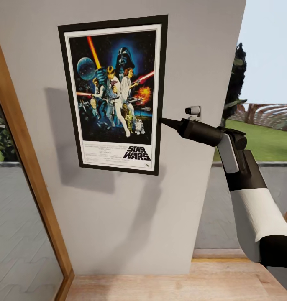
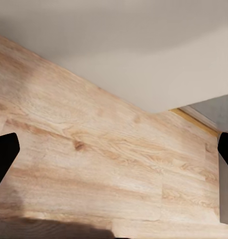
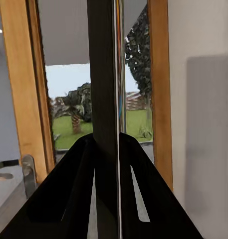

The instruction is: Pick up the poster from the kitchen countertop and hang it on one of the wall nails in the kitchen.

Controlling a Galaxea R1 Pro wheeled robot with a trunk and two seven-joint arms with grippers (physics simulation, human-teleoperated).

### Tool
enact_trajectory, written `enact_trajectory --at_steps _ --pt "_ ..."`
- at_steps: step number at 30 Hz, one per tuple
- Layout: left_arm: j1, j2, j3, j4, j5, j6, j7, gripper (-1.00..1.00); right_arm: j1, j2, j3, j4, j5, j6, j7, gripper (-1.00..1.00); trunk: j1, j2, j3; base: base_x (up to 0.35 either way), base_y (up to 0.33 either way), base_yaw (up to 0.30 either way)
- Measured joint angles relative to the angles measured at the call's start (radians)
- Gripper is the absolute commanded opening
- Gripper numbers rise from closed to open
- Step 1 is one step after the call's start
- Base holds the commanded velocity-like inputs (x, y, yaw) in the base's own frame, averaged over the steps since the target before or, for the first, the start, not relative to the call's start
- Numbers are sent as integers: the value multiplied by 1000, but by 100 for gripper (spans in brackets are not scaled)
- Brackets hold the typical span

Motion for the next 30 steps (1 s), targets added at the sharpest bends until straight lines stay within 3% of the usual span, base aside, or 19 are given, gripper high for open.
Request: enact_trajectory --at_steps 7,20,30 --pt "0 0 0 0 0 0 0 100 0 0 0 0 0 0 0 -100 0 0 0 206 0 0" --pt "0 -1 0 0 0 0 1 100 0 -2 0 0 0 0 0 -100 0 0 0 30 0 0" --pt "0 0 0 0 0 0 1 100 0 -2 0 0 -1 0 0 -100 0 0 0 207 0 0"
